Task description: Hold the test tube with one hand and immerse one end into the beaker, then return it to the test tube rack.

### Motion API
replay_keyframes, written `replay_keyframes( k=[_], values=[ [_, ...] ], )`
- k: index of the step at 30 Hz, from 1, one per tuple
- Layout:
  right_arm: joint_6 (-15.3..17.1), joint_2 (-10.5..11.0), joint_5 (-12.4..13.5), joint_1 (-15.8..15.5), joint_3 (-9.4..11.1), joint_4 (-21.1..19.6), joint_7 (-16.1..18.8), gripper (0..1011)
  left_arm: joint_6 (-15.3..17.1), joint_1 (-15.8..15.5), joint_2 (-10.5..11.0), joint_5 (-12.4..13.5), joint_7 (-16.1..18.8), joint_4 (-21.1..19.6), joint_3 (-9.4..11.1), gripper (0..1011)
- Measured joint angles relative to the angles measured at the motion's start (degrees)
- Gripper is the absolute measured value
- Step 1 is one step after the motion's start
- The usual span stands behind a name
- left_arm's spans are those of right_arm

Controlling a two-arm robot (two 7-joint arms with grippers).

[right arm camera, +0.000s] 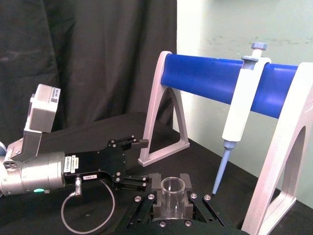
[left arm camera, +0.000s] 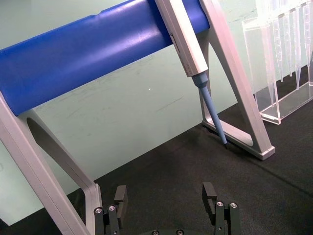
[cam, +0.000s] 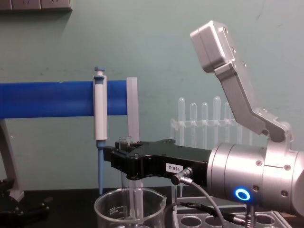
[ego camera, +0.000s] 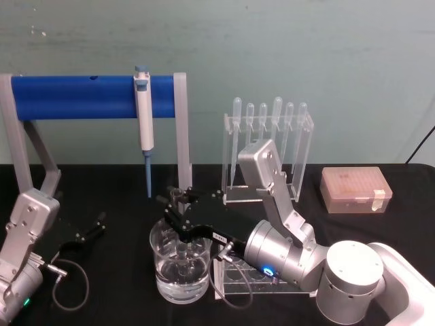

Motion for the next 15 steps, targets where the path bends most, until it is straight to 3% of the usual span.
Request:
replay_keyframes(
  k=[15],
  values=[
    [-0.13,-0.17,0.17,-0.13,0.2,-0.25,0.03,224,0.0,0.0,0.0,0.0,0.0,0.0,0.0,1000]
  ],
)
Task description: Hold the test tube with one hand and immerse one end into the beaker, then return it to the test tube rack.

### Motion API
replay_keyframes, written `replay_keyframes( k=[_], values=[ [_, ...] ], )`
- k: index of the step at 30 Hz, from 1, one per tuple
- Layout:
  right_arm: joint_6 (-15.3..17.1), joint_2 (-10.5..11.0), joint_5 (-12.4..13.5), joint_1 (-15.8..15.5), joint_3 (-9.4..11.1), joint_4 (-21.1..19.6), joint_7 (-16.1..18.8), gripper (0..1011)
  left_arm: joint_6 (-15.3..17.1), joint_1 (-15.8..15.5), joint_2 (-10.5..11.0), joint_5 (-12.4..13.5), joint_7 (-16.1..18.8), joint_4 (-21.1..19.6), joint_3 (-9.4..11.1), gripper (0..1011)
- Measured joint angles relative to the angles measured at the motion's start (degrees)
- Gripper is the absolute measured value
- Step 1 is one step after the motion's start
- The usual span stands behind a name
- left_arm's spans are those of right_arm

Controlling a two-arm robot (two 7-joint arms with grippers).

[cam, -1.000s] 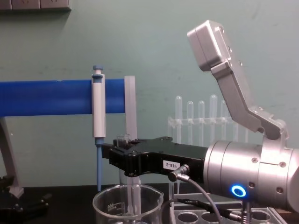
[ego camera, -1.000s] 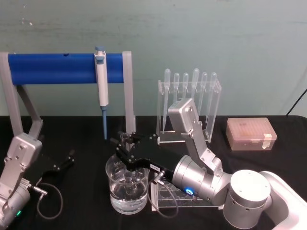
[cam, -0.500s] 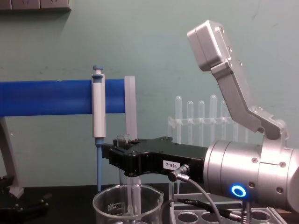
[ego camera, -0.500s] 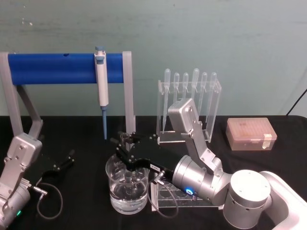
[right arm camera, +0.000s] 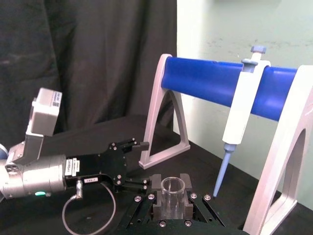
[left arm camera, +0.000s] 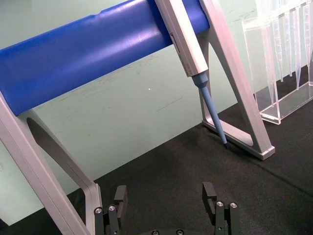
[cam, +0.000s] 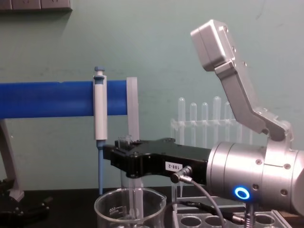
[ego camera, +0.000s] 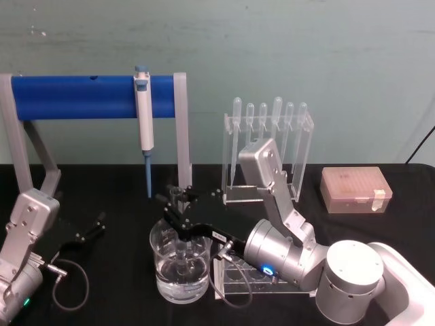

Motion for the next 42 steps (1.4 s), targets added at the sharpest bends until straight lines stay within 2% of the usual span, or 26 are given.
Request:
replay_keyframes(
  k=[7,24,33,42],
  values=[
    [-0.06,0.07,0.21,-0.1,0.43,-1.89,0.05,224,0.0,0.0,0.0,0.0,0.0,0.0,0.0,1000],
    [2.28,2.62,1.42,0.99,2.88,-11.51,-0.92,224,0.0,0.0,0.0,0.0,0.0,0.0,0.0,1000],
    [6.21,5.75,2.37,0.36,4.92,-18.65,-2.77,224,0.0,0.0,0.0,0.0,0.0,0.0,0.0,1000],
    [8.17,10.49,3.35,-5.46,9.43,-25.84,-6.0,224,0.0,0.0,0.0,0.0,0.0,0.0,0.0,1000]
  ],
)
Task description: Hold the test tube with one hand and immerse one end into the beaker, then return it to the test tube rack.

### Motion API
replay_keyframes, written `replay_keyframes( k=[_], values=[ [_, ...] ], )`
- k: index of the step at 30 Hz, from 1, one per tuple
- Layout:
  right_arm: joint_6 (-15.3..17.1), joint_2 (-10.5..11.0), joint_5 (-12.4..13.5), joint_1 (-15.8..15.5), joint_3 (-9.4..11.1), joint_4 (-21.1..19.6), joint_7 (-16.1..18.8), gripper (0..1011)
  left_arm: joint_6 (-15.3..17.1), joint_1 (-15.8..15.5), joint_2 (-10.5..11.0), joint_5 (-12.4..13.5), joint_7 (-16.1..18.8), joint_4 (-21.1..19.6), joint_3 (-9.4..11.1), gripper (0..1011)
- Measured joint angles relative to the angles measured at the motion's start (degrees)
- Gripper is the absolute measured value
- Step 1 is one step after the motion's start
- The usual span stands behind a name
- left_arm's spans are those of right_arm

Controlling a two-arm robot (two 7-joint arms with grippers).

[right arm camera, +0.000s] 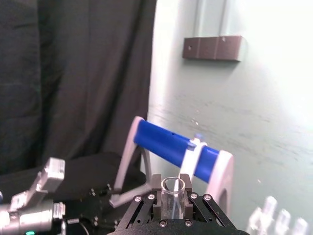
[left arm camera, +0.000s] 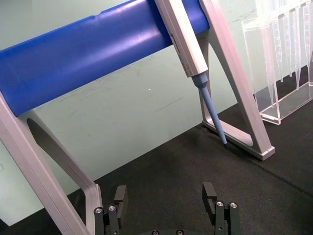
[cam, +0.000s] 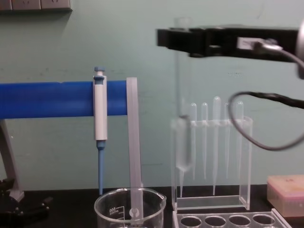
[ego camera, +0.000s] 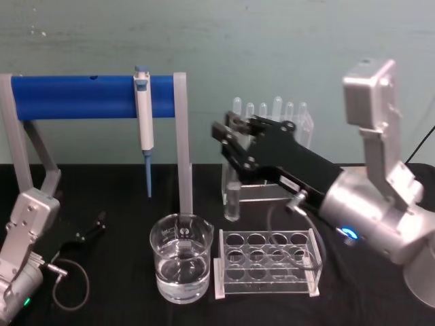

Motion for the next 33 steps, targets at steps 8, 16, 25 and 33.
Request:
replay_keyframes(
  k=[8,16,25,33],
  values=[
    [0.65,2.8,-0.61,-5.37,3.0,-2.71,-2.24,224,0.0,0.0,0.0,0.0,0.0,0.0,0.0,1000],
    [-0.34,2.2,-1.5,-8.58,4.31,-1.78,-3.56,224,0.0,0.0,0.0,0.0,0.0,0.0,0.0,1000],
    [-1.44,0.58,-2.22,-10.18,5.02,0.53,-3.85,224,0.0,0.0,0.0,0.0,0.0,0.0,0.0,1000],
    [-1.91,-0.38,-2.87,-10.4,5.08,1.95,-3.65,224,0.0,0.0,0.0,0.0,0.0,0.0,0.0,1000]
  ],
)
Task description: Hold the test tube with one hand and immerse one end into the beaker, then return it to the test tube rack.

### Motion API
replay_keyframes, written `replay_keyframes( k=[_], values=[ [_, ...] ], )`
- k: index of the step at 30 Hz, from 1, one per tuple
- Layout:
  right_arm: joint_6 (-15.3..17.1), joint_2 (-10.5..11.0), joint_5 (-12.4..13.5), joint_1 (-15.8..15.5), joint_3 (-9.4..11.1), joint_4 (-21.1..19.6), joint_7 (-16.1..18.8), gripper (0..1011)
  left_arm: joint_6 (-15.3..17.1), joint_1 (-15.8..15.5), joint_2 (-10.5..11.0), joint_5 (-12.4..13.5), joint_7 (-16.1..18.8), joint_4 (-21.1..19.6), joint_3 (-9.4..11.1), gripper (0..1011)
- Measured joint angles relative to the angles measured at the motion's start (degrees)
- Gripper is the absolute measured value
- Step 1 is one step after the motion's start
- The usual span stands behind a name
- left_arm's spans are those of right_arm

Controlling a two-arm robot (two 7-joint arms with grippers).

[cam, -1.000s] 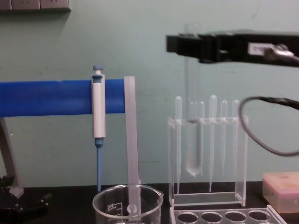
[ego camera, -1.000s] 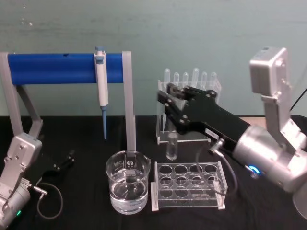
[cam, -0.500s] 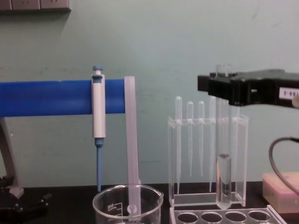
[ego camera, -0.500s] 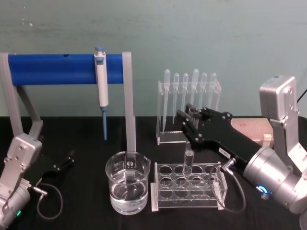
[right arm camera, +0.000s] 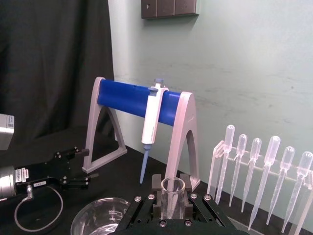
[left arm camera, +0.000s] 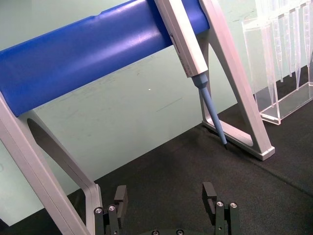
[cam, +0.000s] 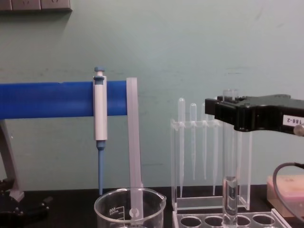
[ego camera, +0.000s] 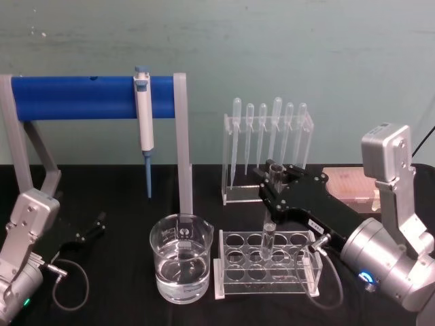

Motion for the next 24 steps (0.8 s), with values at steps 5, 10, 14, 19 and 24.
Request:
replay_keyframes(
  k=[5,10,14,19,24],
  values=[
    [-0.46,-0.65,-0.43,0.14,-0.26,1.05,0.48,224,0.0,0.0,0.0,0.0,0.0,0.0,0.0,1000],
    [-0.83,-1.28,-0.9,0.57,-0.59,2.01,0.8,224,0.0,0.0,0.0,0.0,0.0,0.0,0.0,1000],
    [-0.86,-1.51,-1.26,0.81,-0.74,2.52,1.06,224,0.0,0.0,0.0,0.0,0.0,0.0,0.0,1000],
    [-1.0,-1.84,-1.5,1.04,-0.77,3.19,1.17,224,0.0,0.0,0.0,0.0,0.0,0.0,0.0,1000],
    [-1.22,-2.12,-1.64,1.05,-0.69,3.63,1.42,224,0.0,0.0,0.0,0.0,0.0,0.0,0.0,1000]
  ],
)
